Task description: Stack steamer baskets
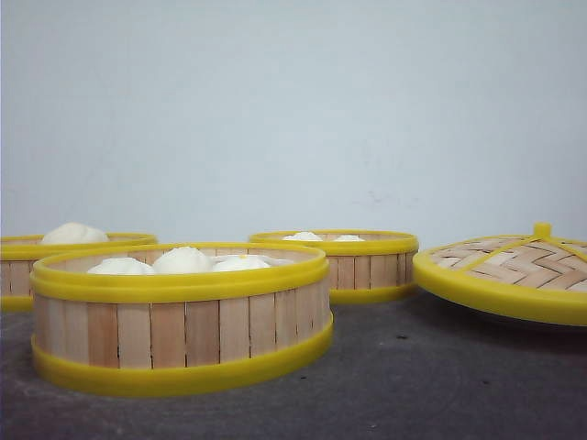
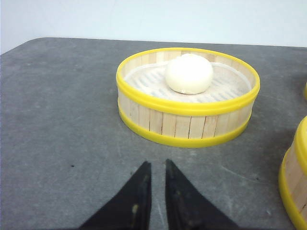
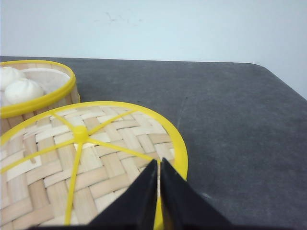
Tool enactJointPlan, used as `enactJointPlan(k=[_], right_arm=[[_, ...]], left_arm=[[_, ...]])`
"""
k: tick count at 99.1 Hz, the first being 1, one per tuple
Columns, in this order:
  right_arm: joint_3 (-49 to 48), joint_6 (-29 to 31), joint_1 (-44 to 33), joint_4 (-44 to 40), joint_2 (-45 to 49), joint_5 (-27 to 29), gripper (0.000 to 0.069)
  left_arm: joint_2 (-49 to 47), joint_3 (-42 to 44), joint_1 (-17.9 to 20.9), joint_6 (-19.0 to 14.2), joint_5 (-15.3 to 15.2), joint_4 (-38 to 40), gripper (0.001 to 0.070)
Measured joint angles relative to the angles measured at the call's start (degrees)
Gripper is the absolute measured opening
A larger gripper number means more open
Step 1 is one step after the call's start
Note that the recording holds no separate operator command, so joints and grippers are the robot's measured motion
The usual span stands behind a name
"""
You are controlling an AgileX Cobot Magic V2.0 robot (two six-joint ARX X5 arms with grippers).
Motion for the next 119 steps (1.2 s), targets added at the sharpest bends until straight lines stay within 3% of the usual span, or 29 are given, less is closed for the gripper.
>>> enactJointPlan(k=[89, 108, 119], right_arm=[[0.0, 0.0, 0.0, 0.2, 0.0, 0.0, 0.0003], [0.0, 1.1, 0.0, 0.3, 0.0, -0.5, 0.0003], [0.0, 3.8, 0.0, 0.3, 0.0, -1.9, 0.0003]], left_arm=[[0.0, -0.4, 0.0, -0.2, 0.0, 1.1, 0.0026], [0.0, -0.4, 0.0, -2.2, 0.0, 1.3, 0.0026], [0.0, -0.4, 0.0, -5.3, 0.1, 1.3, 0.0026]])
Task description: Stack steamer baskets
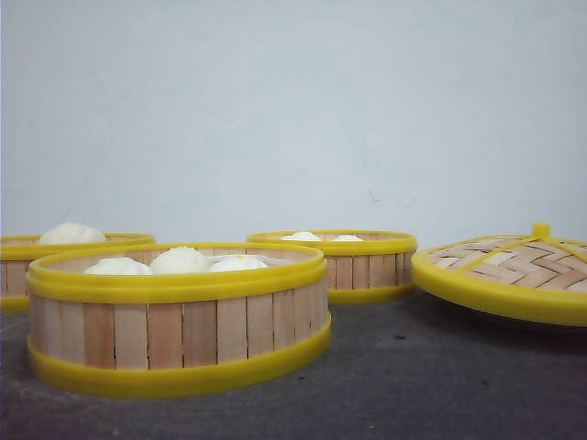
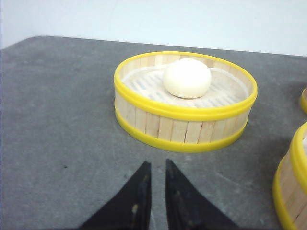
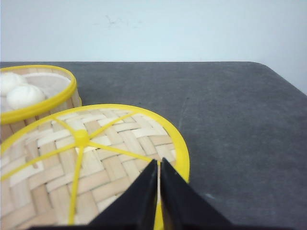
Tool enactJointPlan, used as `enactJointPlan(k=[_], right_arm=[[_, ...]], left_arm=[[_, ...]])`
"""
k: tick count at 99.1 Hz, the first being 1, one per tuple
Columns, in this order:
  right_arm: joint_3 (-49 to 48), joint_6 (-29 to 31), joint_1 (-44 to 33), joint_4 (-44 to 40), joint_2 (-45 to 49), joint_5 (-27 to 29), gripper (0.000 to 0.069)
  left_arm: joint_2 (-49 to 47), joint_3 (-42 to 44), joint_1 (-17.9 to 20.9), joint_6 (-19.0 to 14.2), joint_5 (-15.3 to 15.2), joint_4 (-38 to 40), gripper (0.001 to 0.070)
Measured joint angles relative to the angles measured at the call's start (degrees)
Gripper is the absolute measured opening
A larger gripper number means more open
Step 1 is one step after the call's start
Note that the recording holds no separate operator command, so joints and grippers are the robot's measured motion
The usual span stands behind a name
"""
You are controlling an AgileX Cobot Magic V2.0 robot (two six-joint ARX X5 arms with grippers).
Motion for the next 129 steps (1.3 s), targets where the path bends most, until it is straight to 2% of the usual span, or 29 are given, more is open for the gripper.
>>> enactJointPlan(k=[19, 33, 51, 68, 75, 94, 115, 121, 129], right_arm=[[0.0, 6.4, 0.0, -0.2, 0.0, -1.6, 0.0003], [0.0, 8.0, 0.0, -0.5, 0.0, -5.4, 0.0003], [0.0, 11.1, 0.0, -0.1, 0.0, -5.5, 0.0003], [0.5, 16.3, 0.0, 0.7, 0.2, -5.4, 0.0003], [2.4, 18.4, 0.0, 0.3, 1.7, -4.7, 0.0003], [16.0, 19.3, 0.0, -0.9, 12.3, -3.9, 0.0003], [38.1, 12.0, 0.0, -9.8, 31.1, -4.1, 0.0003], [44.2, 9.4, 0.0, -13.2, 35.8, -4.1, 0.0003], [50.4, 6.1, 0.3, -16.8, 40.9, -4.5, 0.0003]], left_arm=[[0.0, 0.0, 0.0, -6.6, 0.0, 0.0, 0.0026], [0.0, 0.0, 0.0, -8.2, 0.3, 0.0, 0.0026], [0.0, 0.0, 0.0, -11.4, 0.7, 0.1, 0.0025], [0.1, 0.5, 0.0, -12.9, 4.2, 0.3, 0.0024], [0.7, 2.5, 0.0, -13.4, 4.7, 0.2, 0.0025], [8.7, 15.5, 0.0, -13.9, 4.7, 1.3, 0.0025], [26.1, 34.4, 0.0, -12.1, 4.8, -1.9, 0.0024], [30.6, 39.6, 0.0, -11.7, 5.7, -3.0, 0.0024], [35.2, 44.4, 0.0, -11.0, 8.9, -3.0, 0.0024]])
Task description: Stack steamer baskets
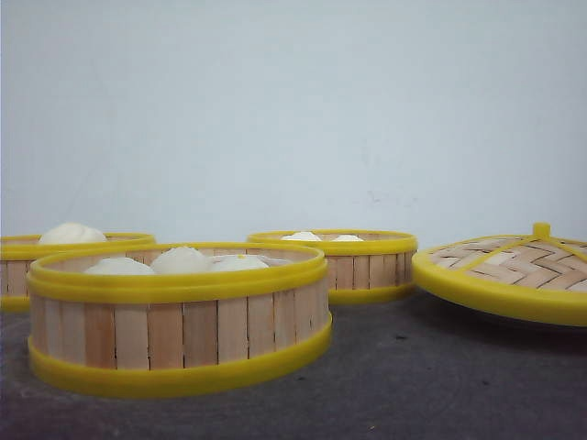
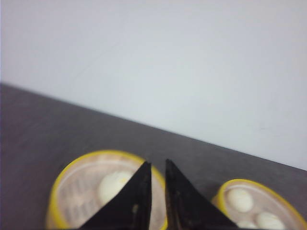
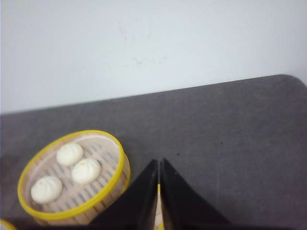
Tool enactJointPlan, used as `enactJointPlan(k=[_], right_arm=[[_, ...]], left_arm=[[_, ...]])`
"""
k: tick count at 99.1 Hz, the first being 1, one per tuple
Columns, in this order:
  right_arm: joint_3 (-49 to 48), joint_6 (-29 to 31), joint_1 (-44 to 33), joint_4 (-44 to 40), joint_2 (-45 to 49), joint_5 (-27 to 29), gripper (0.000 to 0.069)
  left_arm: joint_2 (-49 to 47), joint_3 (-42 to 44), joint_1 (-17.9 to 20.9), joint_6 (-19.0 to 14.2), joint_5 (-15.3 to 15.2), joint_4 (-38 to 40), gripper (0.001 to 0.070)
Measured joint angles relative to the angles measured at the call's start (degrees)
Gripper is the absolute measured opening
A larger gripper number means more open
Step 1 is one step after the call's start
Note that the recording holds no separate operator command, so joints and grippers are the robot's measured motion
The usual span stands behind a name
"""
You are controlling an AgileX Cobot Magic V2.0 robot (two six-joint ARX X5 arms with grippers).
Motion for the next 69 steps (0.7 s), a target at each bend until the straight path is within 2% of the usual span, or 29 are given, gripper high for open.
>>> enactJointPlan(k=[10, 16, 20, 24, 25, 29, 37, 47, 60, 69], right_arm=[[3.9, -3.2, 1.1, -2.2, 4.0, -2.1, 0.0004], [4.5, -4.3, 1.9, -2.5, 5.6, -3.0, 0.004], [4.7, -4.7, 2.7, -2.5, 6.4, -3.1, 0.0116], [4.8, -4.9, 3.4, -2.6, 7.2, -3.5, 0.0226], [4.9, -4.9, 3.7, -2.7, 7.5, -3.8, 0.0271], [5.3, -4.8, 4.5, -2.5, 8.4, -3.9, 0.0368], [7.0, -4.3, 6.1, -1.7, 10.3, -4.0, 0.0456], [10.7, -3.9, 7.9, -0.9, 14.4, -4.1, 0.0471], [17.6, -3.5, 9.5, -2.0, 22.8, -4.1, 0.0401], [22.9, -2.8, 9.9, -4.1, 30.4, -4.1, 0.0383]], left_arm=[[3.9, 2.5, 0.0, 0.4, 4.0, -0.2, 0.0043], [5.7, 2.9, -0.3, 0.5, 5.6, -0.3, 0.0119], [6.6, 2.9, -0.7, 0.7, 6.1, -0.6, 0.0194], [7.3, 2.9, -1.1, 0.8, 6.2, -1.1, 0.0272], [7.4, 2.9, -1.2, 0.9, 6.2, -1.2, 0.0285], [7.8, 2.9, -1.6, 1.0, 6.3, -1.1, 0.0321], [8.1, 2.9, -2.6, 1.2, 6.3, -0.9, 0.035], [8.7, 2.9, -3.9, 1.2, 6.3, -0.9, 0.0359], [8.9, 2.9, -6.0, 1.2, 6.3, -0.9, 0.0361], [8.9, 2.9, -7.8, 1.2, 6.3, -0.6, 0.0361]])
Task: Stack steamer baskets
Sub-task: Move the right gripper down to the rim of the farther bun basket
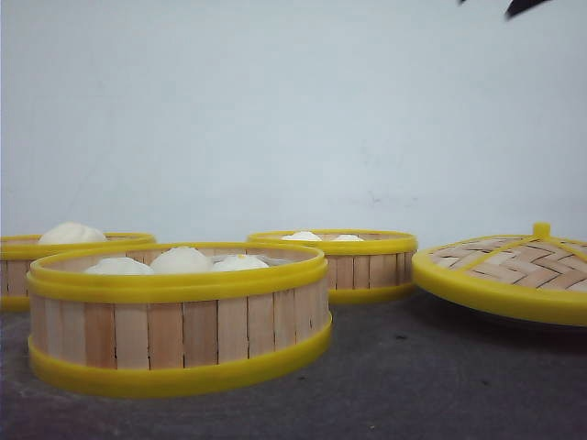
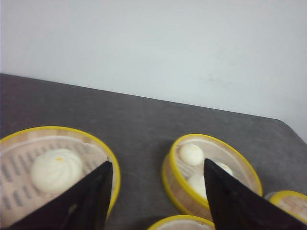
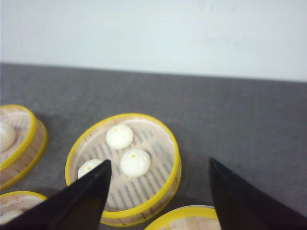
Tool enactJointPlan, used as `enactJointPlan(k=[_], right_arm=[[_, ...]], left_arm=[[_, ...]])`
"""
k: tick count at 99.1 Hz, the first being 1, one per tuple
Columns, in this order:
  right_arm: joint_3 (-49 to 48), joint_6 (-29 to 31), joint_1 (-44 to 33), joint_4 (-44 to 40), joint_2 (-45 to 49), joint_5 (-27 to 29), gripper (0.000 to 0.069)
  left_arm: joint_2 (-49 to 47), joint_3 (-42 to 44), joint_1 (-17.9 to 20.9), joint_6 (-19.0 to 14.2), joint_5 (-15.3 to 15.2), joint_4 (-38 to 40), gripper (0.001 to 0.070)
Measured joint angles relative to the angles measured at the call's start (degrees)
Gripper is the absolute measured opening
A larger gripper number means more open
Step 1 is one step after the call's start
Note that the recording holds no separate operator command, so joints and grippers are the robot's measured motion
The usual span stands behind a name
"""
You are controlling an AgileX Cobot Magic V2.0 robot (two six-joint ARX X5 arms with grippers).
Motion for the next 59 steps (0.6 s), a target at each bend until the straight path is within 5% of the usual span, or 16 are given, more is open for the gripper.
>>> enactJointPlan(k=[38, 59], right_arm=[[20.5, 2.2, 0.6, -8.1, 33.9, -0.3, 0.0378], [22.9, 3.8, 1.7, -8.0, 43.6, 0.2, 0.0378]], left_arm=[[0.0, 0.0, -10.2, 0.0, 0.0, 0.0, 0.0361], [0.0, 0.0, -15.1, 0.0, 0.0, 0.0, 0.0361]])
